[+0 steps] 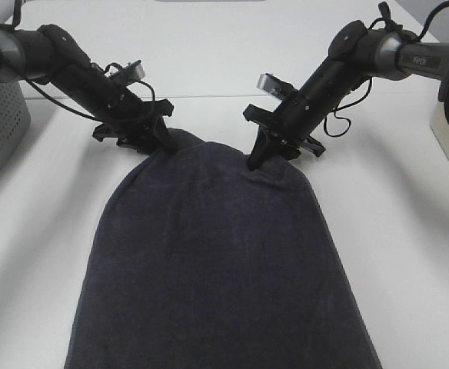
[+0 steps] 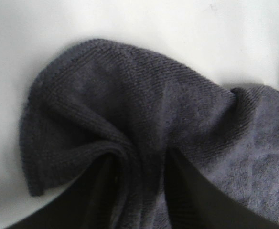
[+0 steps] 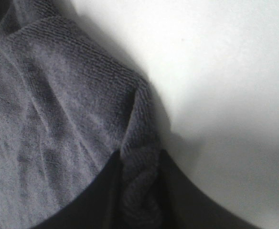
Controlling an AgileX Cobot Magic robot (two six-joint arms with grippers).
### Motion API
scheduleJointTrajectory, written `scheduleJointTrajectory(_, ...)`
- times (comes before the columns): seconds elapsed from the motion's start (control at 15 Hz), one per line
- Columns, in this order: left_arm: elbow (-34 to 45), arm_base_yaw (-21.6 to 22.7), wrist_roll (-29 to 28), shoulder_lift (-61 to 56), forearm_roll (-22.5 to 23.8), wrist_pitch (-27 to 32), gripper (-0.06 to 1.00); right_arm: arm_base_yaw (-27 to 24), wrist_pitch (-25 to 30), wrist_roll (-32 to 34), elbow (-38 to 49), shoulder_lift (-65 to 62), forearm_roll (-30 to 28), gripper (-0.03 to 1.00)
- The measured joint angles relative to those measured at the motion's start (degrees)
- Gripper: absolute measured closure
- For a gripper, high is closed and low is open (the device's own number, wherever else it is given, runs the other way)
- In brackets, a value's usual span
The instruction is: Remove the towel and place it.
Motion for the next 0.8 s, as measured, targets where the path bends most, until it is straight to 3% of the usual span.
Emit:
scheduleJointTrajectory(0.13,0.1,0.0,1.0,0.3,1.0,0.0,0.88,0.0,0.0,0.2,0.0,0.1,-0.5,0.93)
scheduleJointTrajectory(0.2,0.1,0.0,2.2,0.3,1.1,0.0,0.91,0.0,0.0,0.2,-0.2,0.1,-0.6,0.94)
scheduleJointTrajectory(0.47,-1.0,-0.1,4.6,0.5,2.0,-1.2,0.91,0.1,0.1,0.2,-5.6,1.3,-3.3,0.94)
scheduleJointTrajectory(0.8,-12.5,-0.1,5.3,1.8,5.8,-7.6,0.91,0.1,-5.4,0.3,-16.8,1.5,-5.9,0.94)
